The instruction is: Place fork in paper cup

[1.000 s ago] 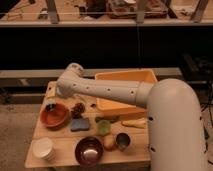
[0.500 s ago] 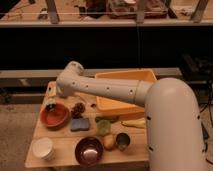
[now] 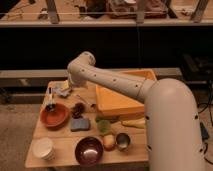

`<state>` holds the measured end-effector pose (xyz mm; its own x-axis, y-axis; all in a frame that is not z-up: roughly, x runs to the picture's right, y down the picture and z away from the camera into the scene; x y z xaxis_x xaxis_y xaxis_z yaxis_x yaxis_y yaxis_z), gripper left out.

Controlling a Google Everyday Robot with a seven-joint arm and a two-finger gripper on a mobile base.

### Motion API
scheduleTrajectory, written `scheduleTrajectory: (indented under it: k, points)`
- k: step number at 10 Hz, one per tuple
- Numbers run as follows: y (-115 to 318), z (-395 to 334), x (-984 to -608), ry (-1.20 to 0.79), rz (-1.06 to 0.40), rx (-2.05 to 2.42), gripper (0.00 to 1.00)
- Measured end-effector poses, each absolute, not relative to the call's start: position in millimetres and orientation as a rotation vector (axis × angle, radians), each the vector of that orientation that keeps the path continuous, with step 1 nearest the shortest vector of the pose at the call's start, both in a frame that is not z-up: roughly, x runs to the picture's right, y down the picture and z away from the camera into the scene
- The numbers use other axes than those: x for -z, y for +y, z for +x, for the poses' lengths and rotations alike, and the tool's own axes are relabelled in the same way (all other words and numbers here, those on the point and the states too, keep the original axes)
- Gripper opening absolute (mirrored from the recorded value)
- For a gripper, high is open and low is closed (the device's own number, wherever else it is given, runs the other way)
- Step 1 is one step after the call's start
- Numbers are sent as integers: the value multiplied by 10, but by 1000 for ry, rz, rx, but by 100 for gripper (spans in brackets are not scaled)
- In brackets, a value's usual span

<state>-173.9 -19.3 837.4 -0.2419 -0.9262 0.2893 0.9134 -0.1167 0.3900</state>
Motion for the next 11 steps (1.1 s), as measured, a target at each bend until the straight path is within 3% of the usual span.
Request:
scheduleTrajectory:
  k: [2,7,11]
  points:
    - [-202,-1780,-8400,-587,16,1749,80]
    - [-43,-2109,-8909,-649,-153,1938,80]
    - [155,-1879,-9208,-695,-228,1899,80]
